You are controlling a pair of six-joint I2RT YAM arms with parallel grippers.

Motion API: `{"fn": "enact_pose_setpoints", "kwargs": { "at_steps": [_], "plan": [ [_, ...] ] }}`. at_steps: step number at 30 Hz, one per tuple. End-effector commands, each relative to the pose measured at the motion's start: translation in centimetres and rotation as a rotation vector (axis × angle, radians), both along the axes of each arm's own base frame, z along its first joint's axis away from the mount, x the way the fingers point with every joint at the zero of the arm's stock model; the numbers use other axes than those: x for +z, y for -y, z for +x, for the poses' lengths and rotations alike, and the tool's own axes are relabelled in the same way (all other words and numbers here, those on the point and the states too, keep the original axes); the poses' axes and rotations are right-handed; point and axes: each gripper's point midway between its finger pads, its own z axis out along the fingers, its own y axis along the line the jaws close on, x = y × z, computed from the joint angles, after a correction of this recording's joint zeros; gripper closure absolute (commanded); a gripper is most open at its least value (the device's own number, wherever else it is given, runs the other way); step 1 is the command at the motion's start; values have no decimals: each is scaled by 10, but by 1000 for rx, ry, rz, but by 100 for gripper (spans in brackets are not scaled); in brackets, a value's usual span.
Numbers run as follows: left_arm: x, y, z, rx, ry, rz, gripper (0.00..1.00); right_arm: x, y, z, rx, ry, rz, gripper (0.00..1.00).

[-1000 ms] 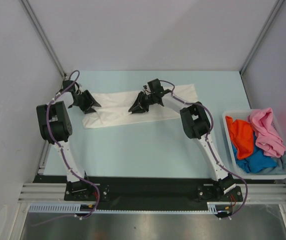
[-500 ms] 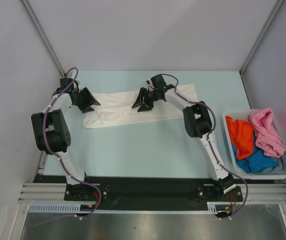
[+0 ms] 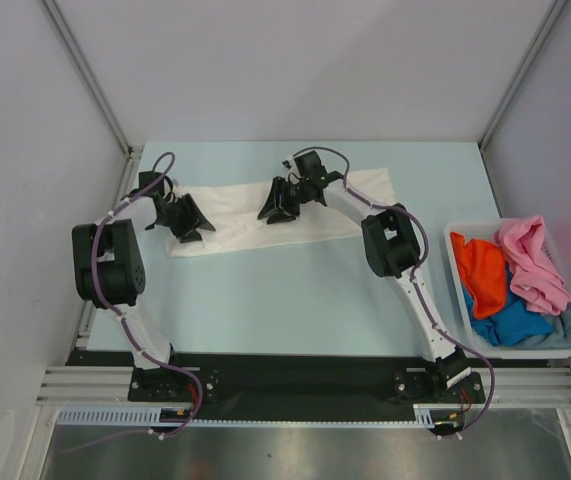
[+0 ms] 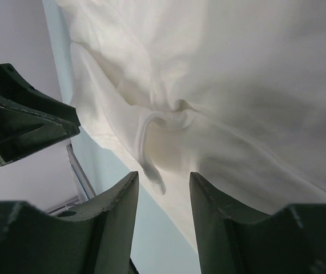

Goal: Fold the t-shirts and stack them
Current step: Fold the tshirt

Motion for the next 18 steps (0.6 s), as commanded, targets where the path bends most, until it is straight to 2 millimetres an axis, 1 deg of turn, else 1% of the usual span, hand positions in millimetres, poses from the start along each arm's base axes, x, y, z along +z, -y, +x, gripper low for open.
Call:
{"fn": "enact_pose_setpoints", "kwargs": {
  "at_steps": [1,2,4,6,7,8,10,11,13,15,16,17,18],
  "plan": [
    [8,9,5,-21,42,-36,50,19,-9,1,27,54,49,54],
    [7,9,3,-20,34,-37,53,18,-10,1,28,53,50,55],
    [5,10,0,-20,29,-35,54,13,-10,1,31,49,47,55],
    [6,9,-1,-18,26,-34,58,11,-10,1,31,49,47,56],
    [7,9,0,-18,29,-35,61,11,-11,1,31,48,51,56],
    [9,9,0,-18,29,-37,65,11,-12,1,30,42,60,58],
    [13,10,3,-15,39,-42,70,14,-15,-1,38,27,84,61],
    [15,11,3,-16,39,-47,74,16,-19,-3,36,16,94,65],
    [19,10,5,-17,47,-45,79,22,-22,-6,39,0,116,71],
    [23,9,5,-12,49,-44,84,27,-24,-8,30,-25,133,85],
    [23,8,5,-10,48,-43,87,28,-24,-9,27,-34,137,96],
    [25,7,5,-9,51,-43,89,31,-24,-8,22,-31,140,100],
    [25,6,4,-7,48,-40,91,33,-20,-7,8,-39,137,100]
  ]
}}
